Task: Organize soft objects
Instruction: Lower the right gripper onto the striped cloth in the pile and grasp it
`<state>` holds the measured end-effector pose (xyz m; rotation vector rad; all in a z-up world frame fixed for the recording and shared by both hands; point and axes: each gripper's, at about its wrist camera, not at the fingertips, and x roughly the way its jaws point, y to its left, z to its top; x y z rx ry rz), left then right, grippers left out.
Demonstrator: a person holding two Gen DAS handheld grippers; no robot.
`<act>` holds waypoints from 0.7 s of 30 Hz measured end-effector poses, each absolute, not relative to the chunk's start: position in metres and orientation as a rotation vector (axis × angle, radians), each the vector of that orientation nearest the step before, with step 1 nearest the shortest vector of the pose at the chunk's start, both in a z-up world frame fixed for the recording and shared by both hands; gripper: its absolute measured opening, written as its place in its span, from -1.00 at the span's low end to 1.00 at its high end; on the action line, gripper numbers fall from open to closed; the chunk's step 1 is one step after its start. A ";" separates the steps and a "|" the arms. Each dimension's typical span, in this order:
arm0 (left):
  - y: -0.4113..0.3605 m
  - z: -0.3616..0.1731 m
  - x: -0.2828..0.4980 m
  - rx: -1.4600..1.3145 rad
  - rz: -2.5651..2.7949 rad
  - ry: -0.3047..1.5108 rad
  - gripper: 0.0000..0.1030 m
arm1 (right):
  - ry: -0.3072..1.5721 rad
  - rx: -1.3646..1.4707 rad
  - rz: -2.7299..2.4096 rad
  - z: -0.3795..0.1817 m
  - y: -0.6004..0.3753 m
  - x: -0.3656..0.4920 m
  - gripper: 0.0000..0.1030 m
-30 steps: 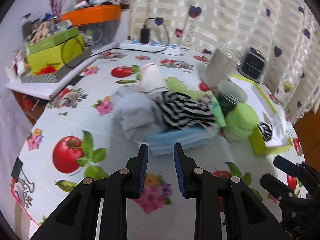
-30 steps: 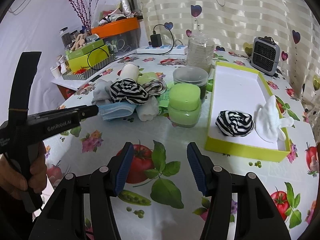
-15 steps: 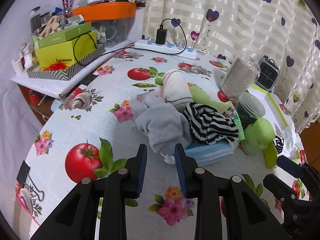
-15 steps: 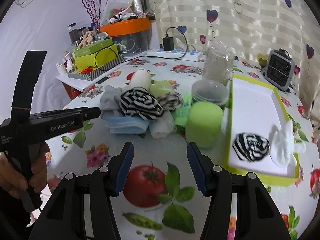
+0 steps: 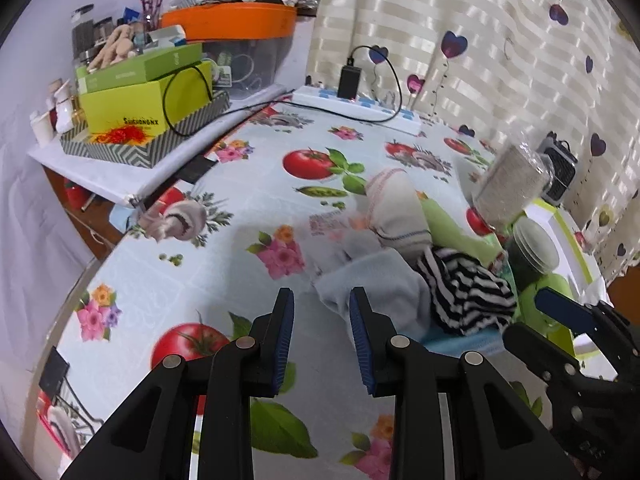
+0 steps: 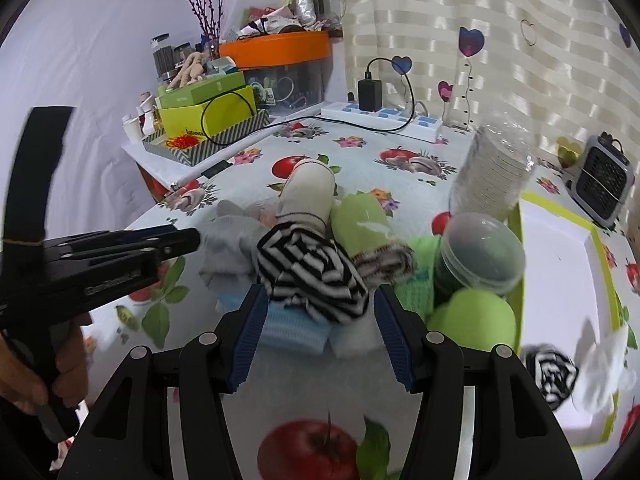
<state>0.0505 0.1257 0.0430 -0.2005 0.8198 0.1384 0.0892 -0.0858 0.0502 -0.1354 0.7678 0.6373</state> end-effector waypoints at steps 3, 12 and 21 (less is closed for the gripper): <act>0.128 0.044 0.054 -0.203 0.124 0.818 -0.40 | 0.792 -0.146 0.629 0.044 -0.076 0.102 0.09; 0.125 0.037 0.066 -0.213 0.044 0.842 -0.37 | 0.826 -0.219 0.622 0.030 -0.059 0.110 -0.62; 0.116 0.030 0.074 -0.260 -0.076 0.859 -0.22 | 0.787 -0.225 0.622 0.038 -0.068 0.101 -0.74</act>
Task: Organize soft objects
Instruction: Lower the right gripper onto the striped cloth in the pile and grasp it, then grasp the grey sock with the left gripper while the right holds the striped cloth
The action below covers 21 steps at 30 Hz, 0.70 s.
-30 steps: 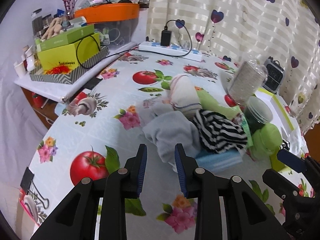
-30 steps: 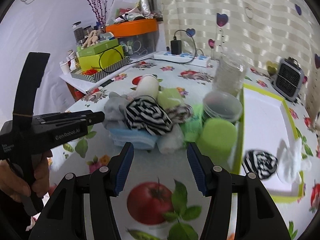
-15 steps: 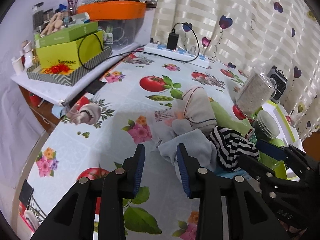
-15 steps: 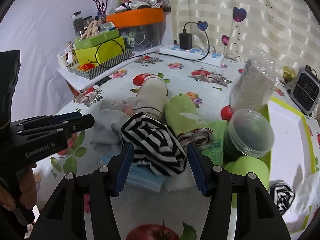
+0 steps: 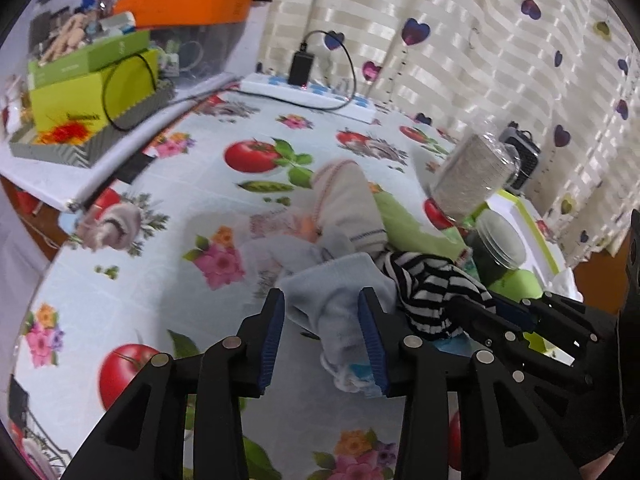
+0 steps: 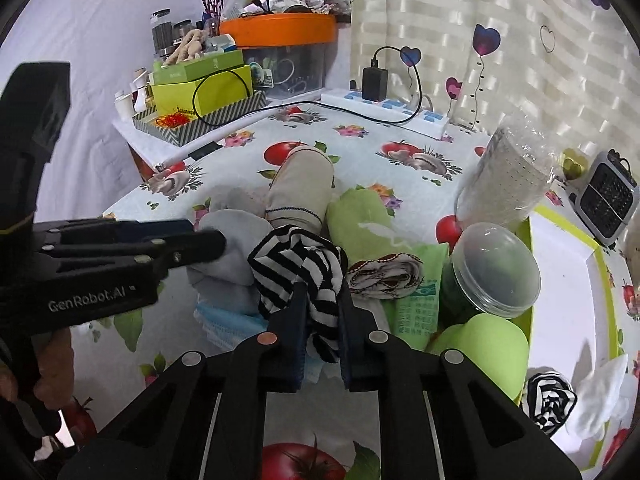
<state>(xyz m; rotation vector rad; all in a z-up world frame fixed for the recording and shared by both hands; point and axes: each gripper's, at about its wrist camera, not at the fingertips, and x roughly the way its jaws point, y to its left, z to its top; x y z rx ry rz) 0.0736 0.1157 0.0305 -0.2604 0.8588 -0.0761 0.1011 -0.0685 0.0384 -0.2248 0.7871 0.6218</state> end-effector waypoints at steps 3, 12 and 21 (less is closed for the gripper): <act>0.115 0.023 0.078 -0.288 -0.093 0.881 -0.21 | 0.791 -0.219 0.631 0.038 -0.068 0.103 -0.74; 0.111 0.014 0.092 -0.300 -0.073 0.900 -0.17 | 0.828 -0.230 0.636 0.034 -0.064 0.107 -0.49; 0.105 0.010 0.098 -0.297 -0.044 0.916 -0.13 | 0.830 -0.234 0.632 0.030 -0.061 0.109 -0.73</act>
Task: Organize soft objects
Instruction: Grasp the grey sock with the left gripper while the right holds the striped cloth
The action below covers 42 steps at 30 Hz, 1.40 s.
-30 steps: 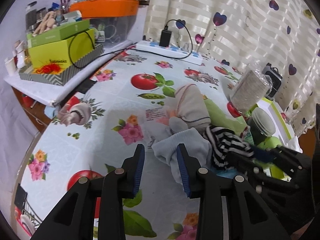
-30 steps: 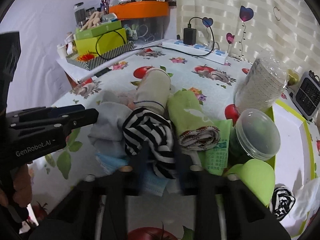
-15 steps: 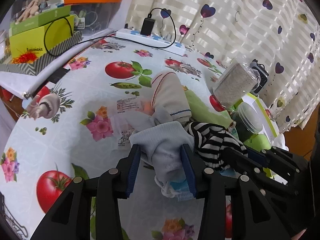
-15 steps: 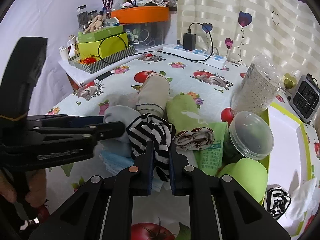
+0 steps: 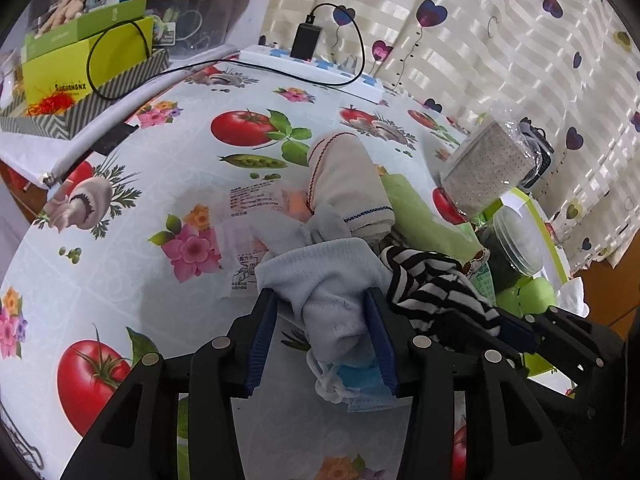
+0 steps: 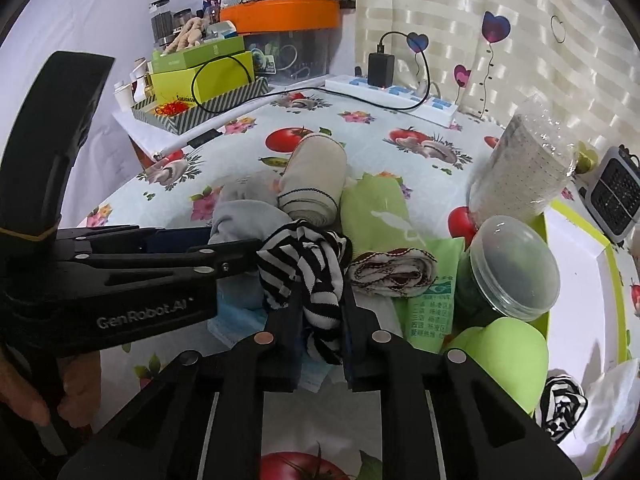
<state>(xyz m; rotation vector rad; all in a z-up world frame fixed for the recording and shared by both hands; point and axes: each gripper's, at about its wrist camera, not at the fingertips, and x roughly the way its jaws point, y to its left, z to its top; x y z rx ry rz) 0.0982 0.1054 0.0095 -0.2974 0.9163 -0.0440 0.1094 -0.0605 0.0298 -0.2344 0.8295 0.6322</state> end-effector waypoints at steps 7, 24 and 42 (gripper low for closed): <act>0.099 0.016 0.092 -0.272 -0.031 0.877 -0.45 | 0.778 -0.231 0.625 0.043 -0.069 0.099 -0.76; 0.091 0.065 0.051 -0.164 0.063 0.744 -0.55 | 0.624 -0.122 0.610 0.090 -0.116 0.061 -0.76; 0.129 0.063 0.026 -0.236 0.039 0.736 -0.56 | 0.627 -0.076 0.583 0.088 -0.141 0.054 -0.76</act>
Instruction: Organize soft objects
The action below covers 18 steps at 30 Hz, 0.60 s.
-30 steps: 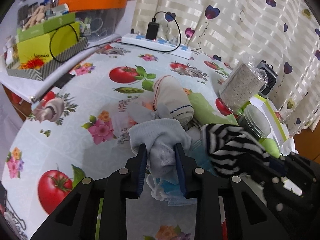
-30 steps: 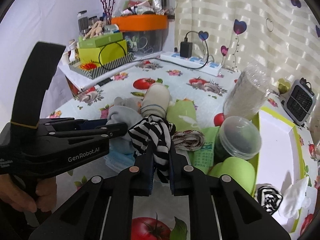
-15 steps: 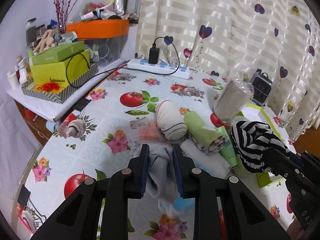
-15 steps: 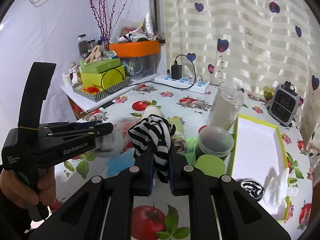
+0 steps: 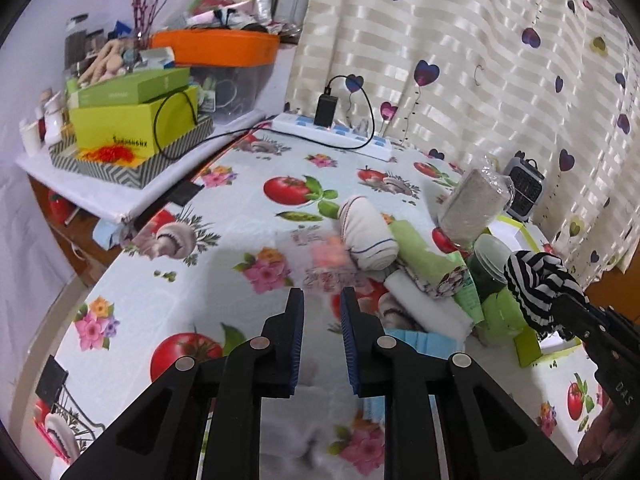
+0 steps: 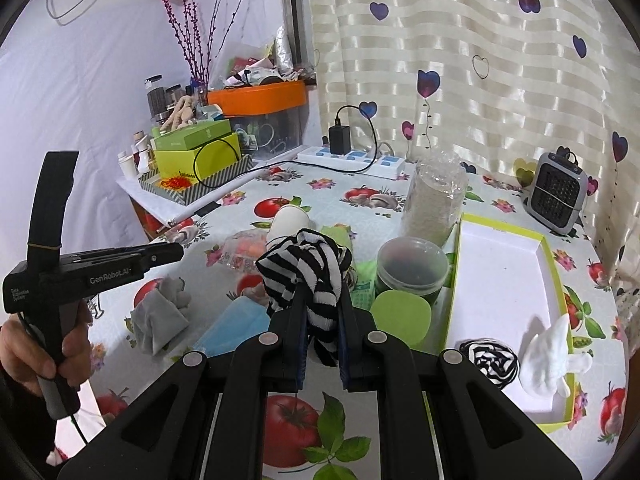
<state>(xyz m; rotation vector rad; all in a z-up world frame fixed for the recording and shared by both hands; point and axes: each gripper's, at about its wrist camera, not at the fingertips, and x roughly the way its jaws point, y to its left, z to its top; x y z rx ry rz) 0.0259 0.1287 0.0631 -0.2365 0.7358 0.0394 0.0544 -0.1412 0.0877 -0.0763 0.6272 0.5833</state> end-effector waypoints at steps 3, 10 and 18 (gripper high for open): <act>0.137 0.054 0.018 -0.228 0.047 0.762 -0.36 | 0.629 -0.076 0.586 0.086 -0.142 0.054 -0.76; 0.140 0.025 0.001 -0.210 0.056 0.844 -0.18 | 0.644 -0.071 0.589 0.081 -0.140 0.053 -0.76; 0.129 0.007 -0.002 -0.204 0.070 0.898 -0.04 | 0.639 -0.076 0.595 0.084 -0.140 0.050 -0.76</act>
